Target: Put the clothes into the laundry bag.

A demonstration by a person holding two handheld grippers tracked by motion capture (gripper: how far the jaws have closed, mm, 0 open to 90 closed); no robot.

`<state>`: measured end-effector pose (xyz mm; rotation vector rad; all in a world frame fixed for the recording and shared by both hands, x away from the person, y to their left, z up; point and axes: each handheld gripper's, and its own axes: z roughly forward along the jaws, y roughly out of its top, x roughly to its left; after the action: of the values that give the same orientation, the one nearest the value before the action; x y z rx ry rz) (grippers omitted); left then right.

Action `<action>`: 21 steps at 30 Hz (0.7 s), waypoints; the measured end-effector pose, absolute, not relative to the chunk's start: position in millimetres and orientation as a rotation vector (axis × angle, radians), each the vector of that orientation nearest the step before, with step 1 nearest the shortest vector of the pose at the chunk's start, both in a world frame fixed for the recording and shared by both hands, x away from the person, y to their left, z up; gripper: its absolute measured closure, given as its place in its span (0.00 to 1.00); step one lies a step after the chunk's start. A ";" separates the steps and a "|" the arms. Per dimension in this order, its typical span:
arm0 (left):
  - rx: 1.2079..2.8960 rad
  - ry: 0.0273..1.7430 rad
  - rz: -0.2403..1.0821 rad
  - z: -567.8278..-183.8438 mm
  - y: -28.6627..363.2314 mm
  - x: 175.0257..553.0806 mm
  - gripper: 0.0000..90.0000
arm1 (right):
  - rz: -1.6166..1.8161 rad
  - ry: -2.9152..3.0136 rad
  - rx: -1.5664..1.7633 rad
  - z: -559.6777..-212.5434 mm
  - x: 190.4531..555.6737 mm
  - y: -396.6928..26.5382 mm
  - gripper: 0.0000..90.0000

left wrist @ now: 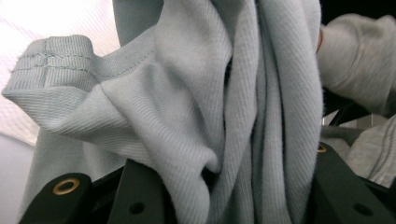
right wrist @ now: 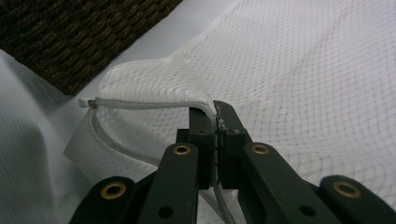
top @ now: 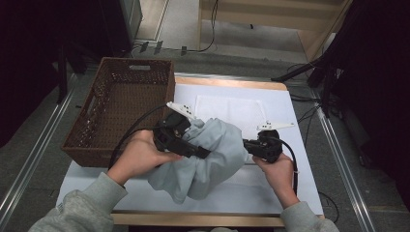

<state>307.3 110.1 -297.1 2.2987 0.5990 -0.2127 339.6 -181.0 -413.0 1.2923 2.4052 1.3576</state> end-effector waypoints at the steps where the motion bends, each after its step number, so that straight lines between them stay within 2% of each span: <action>1: 2.293 0.604 -0.219 -299.7 109.2 306.5 0.67 | 1.358 2.405 1.292 -412.8 339.7 -180.9 0.98; 21: 2.326 0.602 -0.148 -346.8 86.4 294.8 0.67 | 1.363 2.400 1.288 -409.7 340.9 -179.8 0.98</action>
<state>294.8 86.4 -346.8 2.3255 0.6025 -0.1482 340.9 -179.8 -409.7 1.2875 2.3995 1.3625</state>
